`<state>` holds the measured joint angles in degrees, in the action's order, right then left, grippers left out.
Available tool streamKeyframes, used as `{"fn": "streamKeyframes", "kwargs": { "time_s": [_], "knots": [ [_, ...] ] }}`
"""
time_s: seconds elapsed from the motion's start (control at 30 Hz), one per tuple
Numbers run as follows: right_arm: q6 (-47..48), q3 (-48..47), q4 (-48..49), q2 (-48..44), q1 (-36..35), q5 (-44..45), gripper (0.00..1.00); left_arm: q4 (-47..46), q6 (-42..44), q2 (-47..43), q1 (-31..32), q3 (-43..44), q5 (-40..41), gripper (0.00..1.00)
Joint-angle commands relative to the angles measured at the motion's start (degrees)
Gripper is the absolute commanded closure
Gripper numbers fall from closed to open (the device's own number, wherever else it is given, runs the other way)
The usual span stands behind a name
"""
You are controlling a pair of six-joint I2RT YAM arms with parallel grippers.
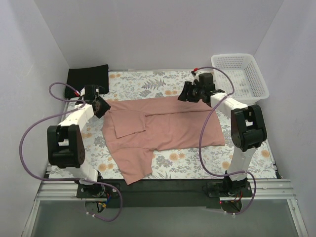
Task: Fold and stack the t-shirts
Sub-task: Fold the tshirt
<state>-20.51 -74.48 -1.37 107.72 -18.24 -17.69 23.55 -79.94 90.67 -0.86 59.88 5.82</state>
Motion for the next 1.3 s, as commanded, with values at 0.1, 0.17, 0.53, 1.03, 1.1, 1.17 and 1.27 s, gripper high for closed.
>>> {"fn": "streamKeyframes", "kwargs": {
  "time_s": [0.1,0.17,0.53,1.03,1.1,1.17,1.27],
  "knots": [
    [4.87,-4.01,-0.04,2.31,5.57,1.26,0.46,-1.76,1.1,12.75,-1.33,11.48,0.06,0.65],
    [5.04,-4.88,0.31,3.37,6.45,1.08,0.46,-1.58,1.37,14.96,-1.33,13.24,0.59,0.65],
    [5.22,-5.94,2.95,9.52,8.66,2.49,0.46,-0.97,2.51,21.56,-1.25,14.48,3.13,0.75],
    [5.48,-5.15,3.56,10.32,9.45,5.83,0.46,2.55,6.9,22.62,-2.83,15.79,12.63,0.89],
    [5.48,-5.85,3.48,10.4,9.54,6.27,0.46,2.29,7.43,22.97,-2.83,16.67,12.28,0.88],
    [5.48,-6.64,3.56,10.75,9.8,6.62,0.46,2.03,7.61,23.23,-2.83,16.94,12.19,0.88],
    [4.43,-7.61,3.39,12.42,10.24,7.93,0.46,2.03,7.43,24.02,-2.92,17.29,12.11,0.87]
  ]
}}
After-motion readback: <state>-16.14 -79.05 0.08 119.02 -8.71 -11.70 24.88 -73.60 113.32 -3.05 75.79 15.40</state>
